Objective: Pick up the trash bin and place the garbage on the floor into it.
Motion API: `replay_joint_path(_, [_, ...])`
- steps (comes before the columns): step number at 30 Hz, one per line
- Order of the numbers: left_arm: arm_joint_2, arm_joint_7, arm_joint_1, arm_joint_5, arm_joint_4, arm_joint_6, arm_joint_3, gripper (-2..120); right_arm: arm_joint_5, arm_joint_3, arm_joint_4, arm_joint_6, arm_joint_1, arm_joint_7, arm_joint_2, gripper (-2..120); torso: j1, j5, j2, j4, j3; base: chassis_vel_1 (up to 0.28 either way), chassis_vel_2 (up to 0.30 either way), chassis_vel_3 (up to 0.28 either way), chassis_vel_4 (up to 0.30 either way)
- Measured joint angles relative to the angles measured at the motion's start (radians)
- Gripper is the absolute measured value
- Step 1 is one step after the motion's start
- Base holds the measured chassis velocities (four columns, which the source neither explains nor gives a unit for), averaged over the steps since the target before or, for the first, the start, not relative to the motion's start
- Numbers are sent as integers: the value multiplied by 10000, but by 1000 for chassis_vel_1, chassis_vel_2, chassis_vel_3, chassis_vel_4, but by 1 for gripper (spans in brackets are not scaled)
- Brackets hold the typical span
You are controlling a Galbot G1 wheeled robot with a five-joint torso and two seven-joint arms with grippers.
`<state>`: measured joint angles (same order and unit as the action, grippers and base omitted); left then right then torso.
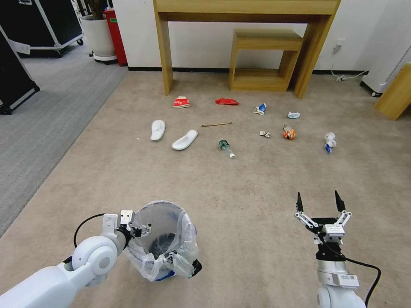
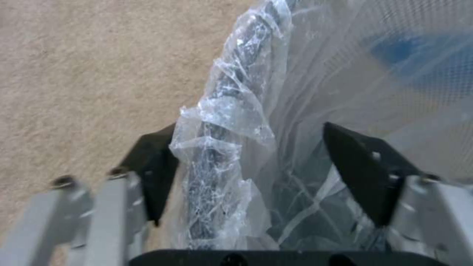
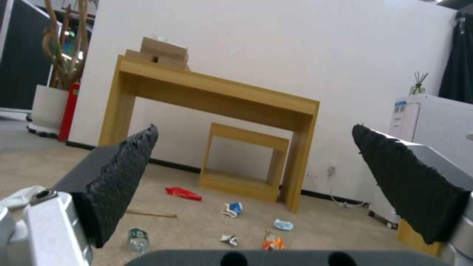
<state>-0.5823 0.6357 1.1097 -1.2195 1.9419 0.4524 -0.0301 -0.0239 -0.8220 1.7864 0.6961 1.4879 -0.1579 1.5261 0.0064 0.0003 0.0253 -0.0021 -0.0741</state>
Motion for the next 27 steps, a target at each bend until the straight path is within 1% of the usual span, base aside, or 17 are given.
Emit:
replay_joint_path(1, [31, -2, 45, 16, 14, -3, 18, 64, -3, 3, 0, 0, -3, 7, -3, 100, 0, -1, 0, 0, 0, 0, 0, 0, 0])
replay_joint_path(2, [107, -41, 179, 40, 60, -16, 75, 55, -9, 16, 2, 0, -10, 24, -3, 100, 0, 0, 1, 0, 0, 0, 0, 0, 0])
replay_joint_path(3, [154, -83, 270, 46, 108, -34, 112, 50, -11, 26, 16, -1, -20, 30, -4, 100, 0, 0, 1, 0, 0, 0, 0, 0, 0])
replay_joint_path(6, [192, -98, 331, 52, 145, -52, 139, 47, -15, 32, 36, -2, -30, 40, -3, 100, 0, -2, 0, 0, 0, 0, 0, 0, 0])
replay_joint_path(7, [228, -104, 361, 55, 176, -71, 151, 41, -18, 36, 48, -4, -40, 54, -4, 100, 0, -2, 1, 0, 0, 0, 0, 0, 0])
replay_joint_path(8, [349, -124, 436, 49, 275, -109, 186, 27, -29, 42, 91, -21, -62, 85, -13, 100, 0, -4, 1, 0, 0, 0, 0, 0, 0])
replay_joint_path(9, [349, -124, 436, 49, 275, -109, 186, 27, -29, 42, 91, -21, -62, 85, -13, 100, 0, -4, 1, 0, 0, 0, 0, 0, 0])
replay_joint_path(10, [414, -89, 533, 26, 354, -129, 263, 17, -32, 45, 111, -24, -60, 100, -13, 100, 0, -4, 0, 0, 0, 0, 0, 0, 0])
replay_joint_path(11, [444, -70, 600, 10, 400, -140, 323, 13, -32, 47, 116, -24, -55, 108, -13, 100, 0, -4, 1, 0, 0, 0, 0, 0, 0])
replay_joint_path(12, [474, -62, 700, -18, 453, -160, 394, 8, -34, 51, 115, -24, -51, 127, -10, 100, 0, -4, 0, 0, 0, 0, 0, 0, 0])
replay_joint_path(13, [474, -62, 700, -18, 453, -160, 394, 8, -34, 51, 115, -24, -51, 127, -10, 100, 0, -4, 0, 0, 0, 0, 0, 0, 0])
replay_joint_path(15, [520, -72, 943, -41, 551, -239, 586, 0, -42, 69, 124, -24, -43, 166, 0, 100, 0, -5, 1, 0, -1, 0, 0, 0, 0])
replay_joint_path(27, [483, -69, 2146, 49, 830, -399, 1467, 0, -51, 138, 250, -24, 23, 269, 65, 100, 0, -2, 1, 0, 0, 0, 0, 0, 0])
